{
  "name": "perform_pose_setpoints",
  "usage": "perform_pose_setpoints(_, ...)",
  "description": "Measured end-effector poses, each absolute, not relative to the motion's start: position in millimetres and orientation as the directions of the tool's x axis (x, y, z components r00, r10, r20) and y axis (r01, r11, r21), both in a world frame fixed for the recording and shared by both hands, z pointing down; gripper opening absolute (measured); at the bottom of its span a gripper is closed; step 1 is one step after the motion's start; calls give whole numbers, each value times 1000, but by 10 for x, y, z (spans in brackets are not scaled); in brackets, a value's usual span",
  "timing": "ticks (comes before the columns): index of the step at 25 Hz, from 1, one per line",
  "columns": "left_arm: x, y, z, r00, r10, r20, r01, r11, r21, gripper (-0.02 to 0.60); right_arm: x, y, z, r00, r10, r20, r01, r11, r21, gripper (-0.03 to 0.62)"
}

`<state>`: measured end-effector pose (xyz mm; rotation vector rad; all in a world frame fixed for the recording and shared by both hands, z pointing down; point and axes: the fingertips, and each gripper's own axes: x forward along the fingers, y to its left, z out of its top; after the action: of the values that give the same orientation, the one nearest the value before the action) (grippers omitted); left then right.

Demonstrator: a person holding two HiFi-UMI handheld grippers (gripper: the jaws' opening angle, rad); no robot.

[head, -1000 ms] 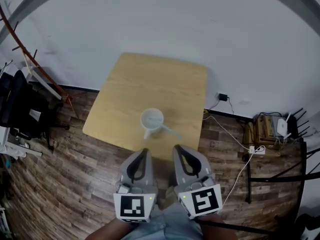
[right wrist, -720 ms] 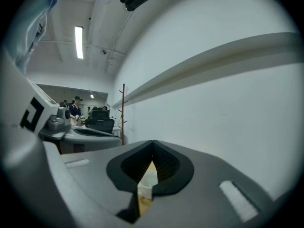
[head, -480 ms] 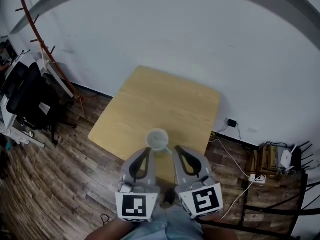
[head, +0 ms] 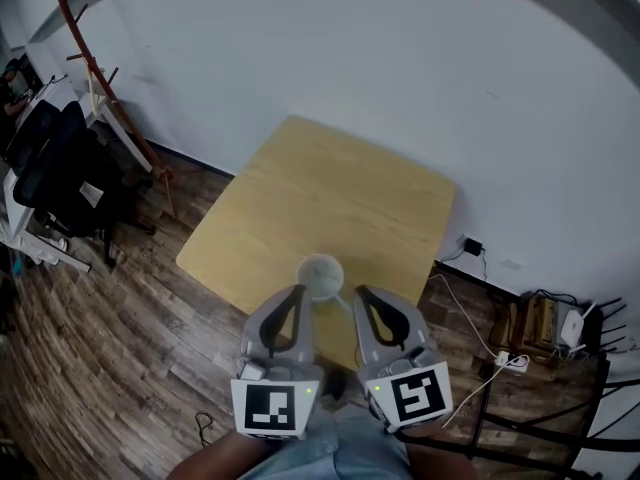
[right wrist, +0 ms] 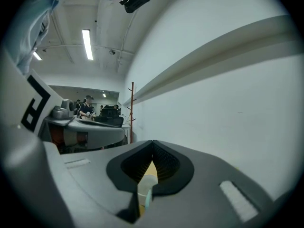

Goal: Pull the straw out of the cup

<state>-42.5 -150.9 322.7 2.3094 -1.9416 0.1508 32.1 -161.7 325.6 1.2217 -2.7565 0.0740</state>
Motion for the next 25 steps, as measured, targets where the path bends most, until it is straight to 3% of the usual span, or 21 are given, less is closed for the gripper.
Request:
perform_pose_setpoints(7,-431,-1678,3498,220,-948,228,-975,-210,69,20,228,-1720,3568,-668,-707,231,-732,680,-38,15)
perform_pose_setpoints(9,-431,-1724,3603,231,-938,260,-973,-216,85,20,201,-1750,3658,-671,-696,256,-729,683,-55,58)
perform_pose_setpoints(17,-461,-1865,3972,251,-906,341,-966,-214,143,20,154,-1807,4099,-653,-656,378,-725,686,-61,120)
perform_pose_setpoints(25,-520,-1958,4337,272,-867,418,-959,-211,187,20,63,-1863,4483,-646,-612,456,-723,683,-107,124)
